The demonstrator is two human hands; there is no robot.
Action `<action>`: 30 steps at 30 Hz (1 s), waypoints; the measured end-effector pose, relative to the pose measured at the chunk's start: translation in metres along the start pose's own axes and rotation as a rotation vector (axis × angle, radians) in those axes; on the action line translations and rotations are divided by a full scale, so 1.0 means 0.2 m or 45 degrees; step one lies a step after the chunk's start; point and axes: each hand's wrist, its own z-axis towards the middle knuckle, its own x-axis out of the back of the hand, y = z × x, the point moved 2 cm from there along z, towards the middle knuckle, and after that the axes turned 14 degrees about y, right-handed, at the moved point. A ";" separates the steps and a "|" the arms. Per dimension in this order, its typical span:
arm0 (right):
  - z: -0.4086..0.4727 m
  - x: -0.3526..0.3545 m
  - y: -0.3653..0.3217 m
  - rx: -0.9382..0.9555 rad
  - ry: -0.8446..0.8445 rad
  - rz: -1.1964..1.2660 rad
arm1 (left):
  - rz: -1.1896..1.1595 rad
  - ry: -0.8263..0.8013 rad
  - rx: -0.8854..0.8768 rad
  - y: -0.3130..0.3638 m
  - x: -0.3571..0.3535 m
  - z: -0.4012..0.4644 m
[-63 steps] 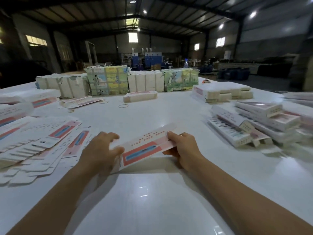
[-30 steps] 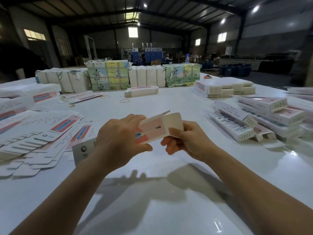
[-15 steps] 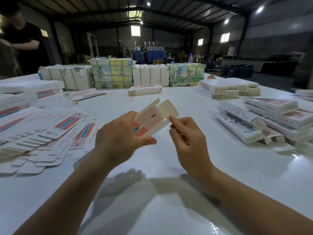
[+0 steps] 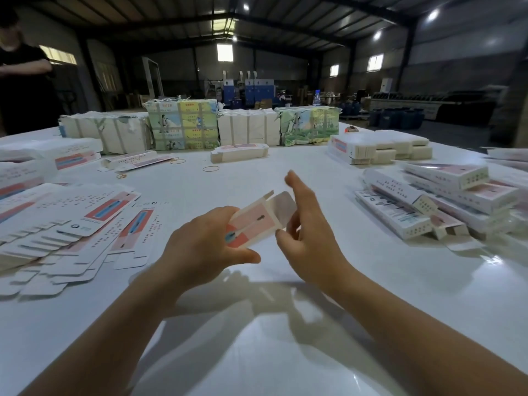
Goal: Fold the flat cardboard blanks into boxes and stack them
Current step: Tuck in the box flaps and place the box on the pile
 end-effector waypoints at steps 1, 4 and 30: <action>0.00 0.00 0.01 -0.014 -0.070 0.017 | 0.017 -0.024 -0.001 0.00 0.00 0.00; -0.01 0.00 0.02 -0.049 -0.051 0.056 | 0.012 -0.037 0.027 0.01 -0.01 0.00; -0.05 -0.07 0.04 0.047 -0.135 -0.432 | 0.352 0.165 -0.127 0.11 -0.06 -0.05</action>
